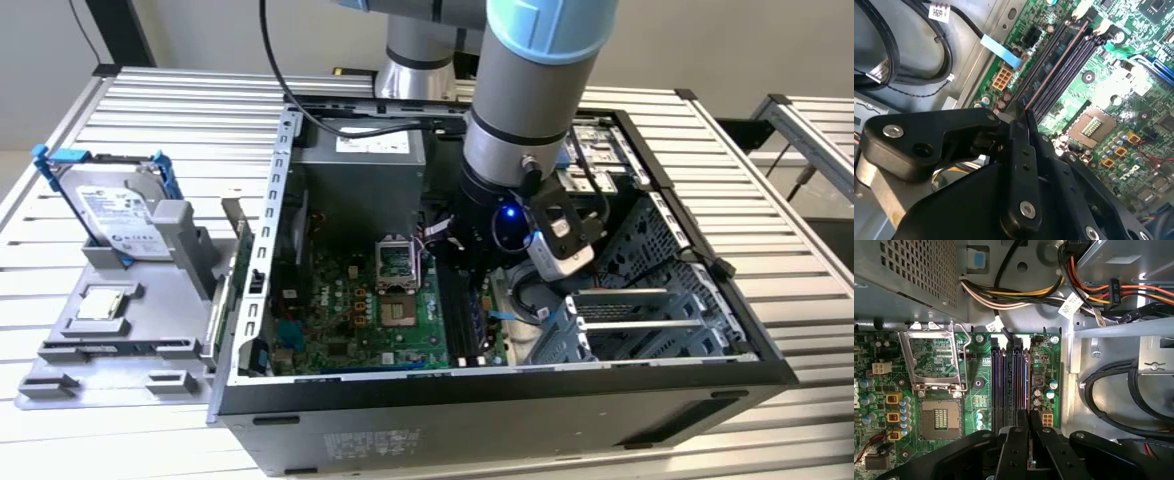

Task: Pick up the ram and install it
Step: 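Insert the ram into the slot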

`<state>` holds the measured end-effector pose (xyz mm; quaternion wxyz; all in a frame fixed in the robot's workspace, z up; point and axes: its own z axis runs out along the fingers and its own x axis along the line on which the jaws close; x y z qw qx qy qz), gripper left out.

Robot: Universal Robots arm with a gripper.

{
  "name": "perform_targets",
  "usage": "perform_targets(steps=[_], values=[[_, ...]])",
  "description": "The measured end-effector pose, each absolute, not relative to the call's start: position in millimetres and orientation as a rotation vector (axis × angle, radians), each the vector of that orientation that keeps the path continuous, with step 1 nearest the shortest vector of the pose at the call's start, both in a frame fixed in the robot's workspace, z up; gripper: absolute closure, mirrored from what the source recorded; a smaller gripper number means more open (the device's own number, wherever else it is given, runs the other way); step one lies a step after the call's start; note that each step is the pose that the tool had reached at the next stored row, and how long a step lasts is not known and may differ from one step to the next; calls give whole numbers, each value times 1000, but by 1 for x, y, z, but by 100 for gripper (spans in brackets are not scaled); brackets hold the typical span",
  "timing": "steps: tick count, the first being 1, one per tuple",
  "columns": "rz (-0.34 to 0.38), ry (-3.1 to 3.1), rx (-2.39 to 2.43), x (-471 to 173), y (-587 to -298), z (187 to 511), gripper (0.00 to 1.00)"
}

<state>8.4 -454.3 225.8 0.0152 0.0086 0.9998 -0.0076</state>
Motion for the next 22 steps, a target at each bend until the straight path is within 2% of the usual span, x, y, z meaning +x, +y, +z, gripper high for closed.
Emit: perform_targets(steps=[21, 22], values=[[-24, 3111, 27, 8, -454, 216, 100], [-24, 3111, 27, 8, -454, 216, 0]])
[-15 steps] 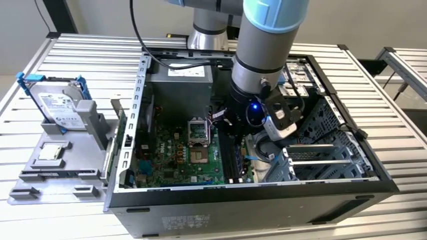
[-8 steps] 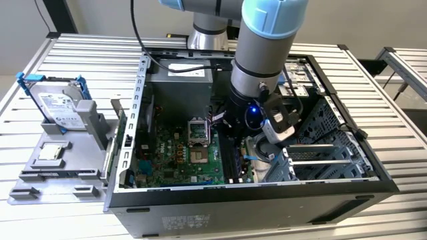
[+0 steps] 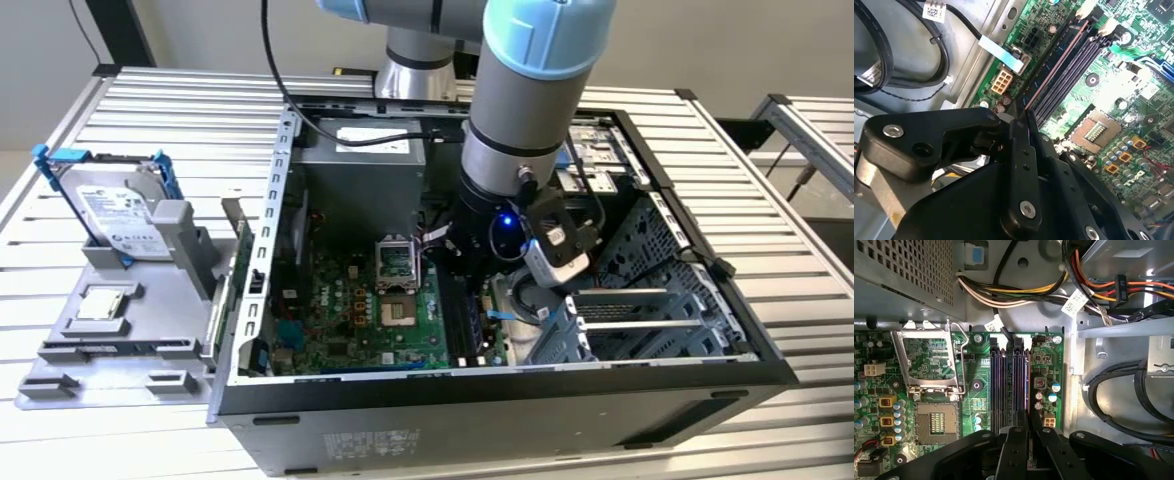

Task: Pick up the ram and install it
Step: 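Insert the ram into the slot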

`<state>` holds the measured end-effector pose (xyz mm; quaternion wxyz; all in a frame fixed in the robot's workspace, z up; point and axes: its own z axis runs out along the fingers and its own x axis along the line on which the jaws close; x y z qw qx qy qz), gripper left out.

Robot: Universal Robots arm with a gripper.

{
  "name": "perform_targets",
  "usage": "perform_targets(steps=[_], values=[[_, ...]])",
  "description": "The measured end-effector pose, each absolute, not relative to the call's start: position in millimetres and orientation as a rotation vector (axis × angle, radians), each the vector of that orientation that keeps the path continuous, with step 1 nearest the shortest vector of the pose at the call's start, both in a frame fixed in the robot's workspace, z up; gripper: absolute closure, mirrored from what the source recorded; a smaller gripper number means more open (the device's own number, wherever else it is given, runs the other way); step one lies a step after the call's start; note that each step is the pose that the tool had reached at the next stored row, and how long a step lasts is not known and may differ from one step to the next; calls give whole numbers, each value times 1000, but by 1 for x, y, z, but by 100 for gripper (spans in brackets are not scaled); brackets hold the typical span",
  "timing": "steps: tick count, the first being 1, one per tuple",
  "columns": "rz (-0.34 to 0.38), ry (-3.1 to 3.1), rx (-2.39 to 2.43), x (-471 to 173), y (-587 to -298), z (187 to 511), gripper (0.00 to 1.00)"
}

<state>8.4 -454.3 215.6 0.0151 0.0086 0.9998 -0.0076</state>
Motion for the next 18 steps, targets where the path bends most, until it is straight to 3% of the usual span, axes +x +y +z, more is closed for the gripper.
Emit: perform_targets(steps=[14, 15, 18], values=[[-24, 3114, 29, 9, -454, 248, 0], [-25, 3114, 29, 9, -454, 248, 100], [-26, 3114, 30, 9, -454, 248, 100]])
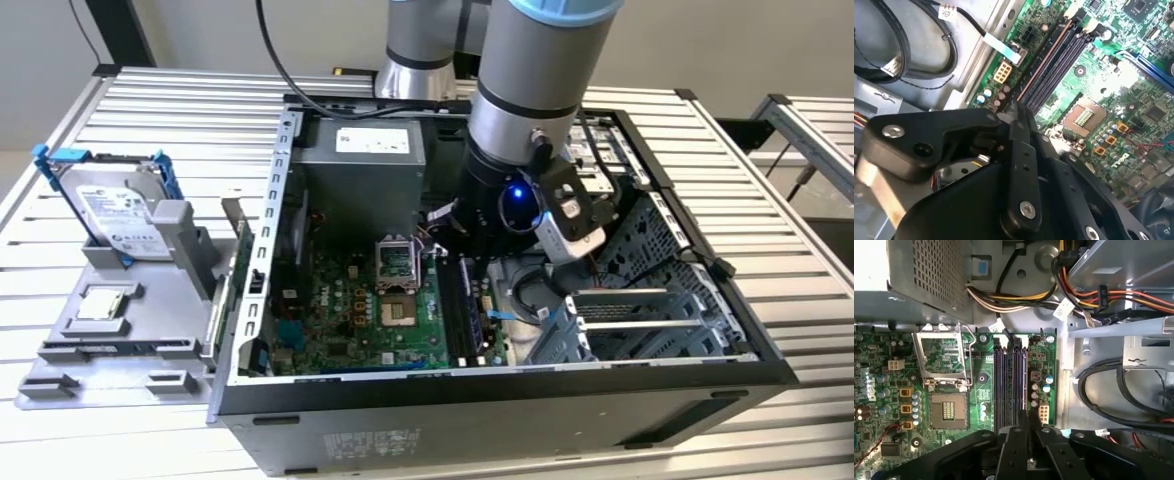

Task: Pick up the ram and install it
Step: 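Insert the ram into the slot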

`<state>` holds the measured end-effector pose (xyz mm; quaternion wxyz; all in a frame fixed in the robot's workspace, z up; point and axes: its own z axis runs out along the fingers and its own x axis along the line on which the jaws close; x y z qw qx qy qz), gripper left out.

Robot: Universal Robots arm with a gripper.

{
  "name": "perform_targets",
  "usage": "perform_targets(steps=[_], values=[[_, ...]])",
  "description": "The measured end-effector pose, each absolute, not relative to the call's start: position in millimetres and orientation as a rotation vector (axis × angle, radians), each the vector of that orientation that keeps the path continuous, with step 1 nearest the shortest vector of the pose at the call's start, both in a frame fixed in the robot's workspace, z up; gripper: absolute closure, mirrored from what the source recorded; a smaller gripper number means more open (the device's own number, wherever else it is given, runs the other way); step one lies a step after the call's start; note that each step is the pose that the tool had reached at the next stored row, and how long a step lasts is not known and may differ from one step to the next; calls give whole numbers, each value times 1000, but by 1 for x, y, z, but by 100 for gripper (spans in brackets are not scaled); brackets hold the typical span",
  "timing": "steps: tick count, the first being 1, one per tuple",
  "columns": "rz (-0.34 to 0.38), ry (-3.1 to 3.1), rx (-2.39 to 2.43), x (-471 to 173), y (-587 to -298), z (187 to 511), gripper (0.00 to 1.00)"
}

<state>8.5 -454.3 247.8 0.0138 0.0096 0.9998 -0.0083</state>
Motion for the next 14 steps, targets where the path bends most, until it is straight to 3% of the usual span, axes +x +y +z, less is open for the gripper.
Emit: perform_targets(steps=[14], values=[[-30, 3114, 30, 9, -454, 248, 100]])
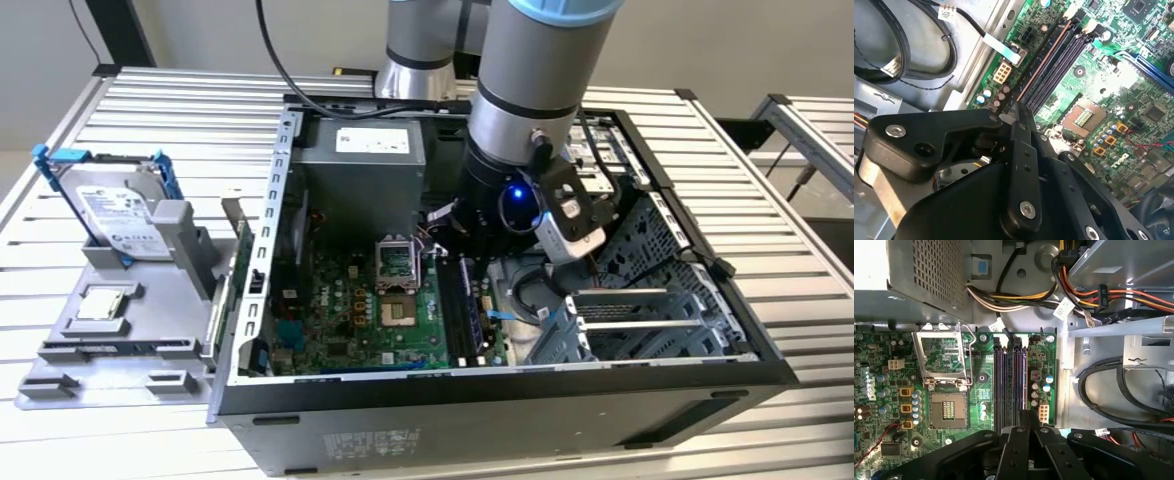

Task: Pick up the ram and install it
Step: 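Insert the ram into the slot, then press down the ram until it locks into place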

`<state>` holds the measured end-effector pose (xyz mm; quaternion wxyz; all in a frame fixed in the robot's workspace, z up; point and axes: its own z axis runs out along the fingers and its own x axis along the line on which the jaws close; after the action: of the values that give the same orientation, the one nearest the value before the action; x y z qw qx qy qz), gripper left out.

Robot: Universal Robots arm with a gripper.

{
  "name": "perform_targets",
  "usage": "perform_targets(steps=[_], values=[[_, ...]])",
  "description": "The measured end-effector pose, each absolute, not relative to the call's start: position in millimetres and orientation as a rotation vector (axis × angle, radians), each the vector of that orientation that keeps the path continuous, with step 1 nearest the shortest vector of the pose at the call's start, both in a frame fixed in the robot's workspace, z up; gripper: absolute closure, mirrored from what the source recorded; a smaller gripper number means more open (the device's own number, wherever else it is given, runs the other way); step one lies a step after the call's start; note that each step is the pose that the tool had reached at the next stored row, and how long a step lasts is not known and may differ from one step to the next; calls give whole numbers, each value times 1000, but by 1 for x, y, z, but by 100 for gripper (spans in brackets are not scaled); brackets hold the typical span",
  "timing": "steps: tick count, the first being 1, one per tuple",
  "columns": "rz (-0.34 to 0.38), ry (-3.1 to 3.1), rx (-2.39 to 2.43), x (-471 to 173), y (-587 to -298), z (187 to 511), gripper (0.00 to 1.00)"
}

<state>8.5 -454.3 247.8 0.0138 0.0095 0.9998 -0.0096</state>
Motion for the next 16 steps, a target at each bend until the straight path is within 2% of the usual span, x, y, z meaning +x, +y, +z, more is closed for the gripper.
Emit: perform_targets(steps=[16], values=[[-25, 3098, -291, 9, -454, 249, 100]])
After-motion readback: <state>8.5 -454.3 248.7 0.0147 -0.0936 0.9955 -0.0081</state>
